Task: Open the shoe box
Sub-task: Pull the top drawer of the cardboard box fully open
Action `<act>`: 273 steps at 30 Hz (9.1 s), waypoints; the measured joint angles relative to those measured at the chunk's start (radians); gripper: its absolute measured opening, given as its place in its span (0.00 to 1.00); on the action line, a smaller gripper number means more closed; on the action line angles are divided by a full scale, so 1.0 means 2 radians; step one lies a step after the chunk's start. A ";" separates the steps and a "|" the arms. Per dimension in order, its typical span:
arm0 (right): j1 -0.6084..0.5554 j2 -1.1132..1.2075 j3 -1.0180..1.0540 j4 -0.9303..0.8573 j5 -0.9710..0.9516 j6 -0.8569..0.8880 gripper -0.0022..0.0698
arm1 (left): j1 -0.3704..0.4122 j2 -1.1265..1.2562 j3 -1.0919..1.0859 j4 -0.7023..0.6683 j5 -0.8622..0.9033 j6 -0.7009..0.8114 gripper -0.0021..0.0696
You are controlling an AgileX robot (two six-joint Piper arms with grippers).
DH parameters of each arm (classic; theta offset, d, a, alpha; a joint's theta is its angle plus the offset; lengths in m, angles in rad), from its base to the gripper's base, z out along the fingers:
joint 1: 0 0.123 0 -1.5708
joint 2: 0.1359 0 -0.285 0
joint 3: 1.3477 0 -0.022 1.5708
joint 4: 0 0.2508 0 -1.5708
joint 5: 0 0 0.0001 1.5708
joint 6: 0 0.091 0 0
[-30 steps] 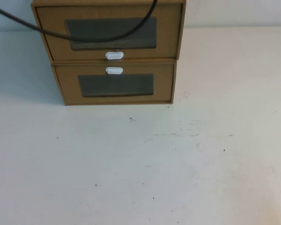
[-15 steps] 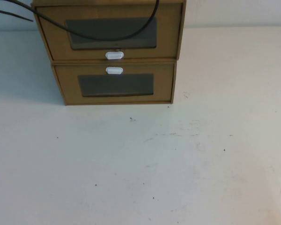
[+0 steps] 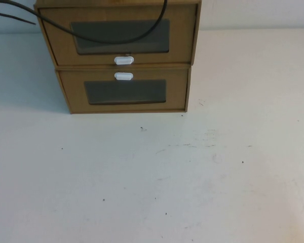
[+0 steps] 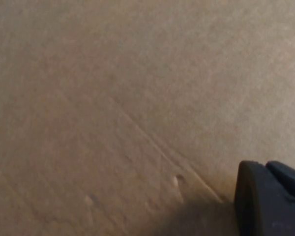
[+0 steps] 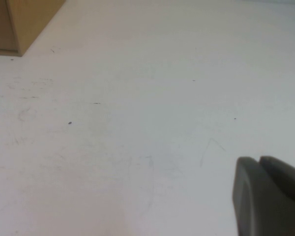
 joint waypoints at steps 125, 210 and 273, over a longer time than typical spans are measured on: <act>0.473 0.989 -0.761 -0.927 0.109 0.407 0.31 | 0.005 0.002 0.000 -0.022 0.000 -0.063 0.02; 0.425 1.052 -0.838 -0.933 0.052 0.423 0.27 | 0.005 0.002 0.000 -0.022 -0.001 -0.079 0.02; 0.417 1.086 -0.886 -0.933 0.046 0.432 0.16 | 0.006 0.004 0.000 -0.040 -0.004 -0.128 0.02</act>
